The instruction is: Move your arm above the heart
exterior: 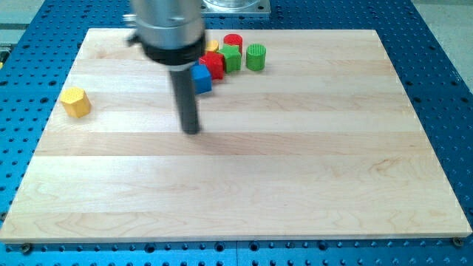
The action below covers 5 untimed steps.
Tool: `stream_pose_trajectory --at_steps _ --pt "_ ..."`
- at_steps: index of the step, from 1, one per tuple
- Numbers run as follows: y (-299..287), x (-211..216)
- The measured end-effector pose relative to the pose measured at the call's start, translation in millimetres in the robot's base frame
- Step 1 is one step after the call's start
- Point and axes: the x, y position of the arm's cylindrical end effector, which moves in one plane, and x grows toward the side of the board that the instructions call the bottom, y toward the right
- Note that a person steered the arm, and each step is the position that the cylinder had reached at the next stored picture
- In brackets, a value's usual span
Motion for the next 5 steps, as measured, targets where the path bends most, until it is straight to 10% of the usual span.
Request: stream_pose_trajectory --at_steps 2,5 --pt "177 -115" --pt "15 -223"
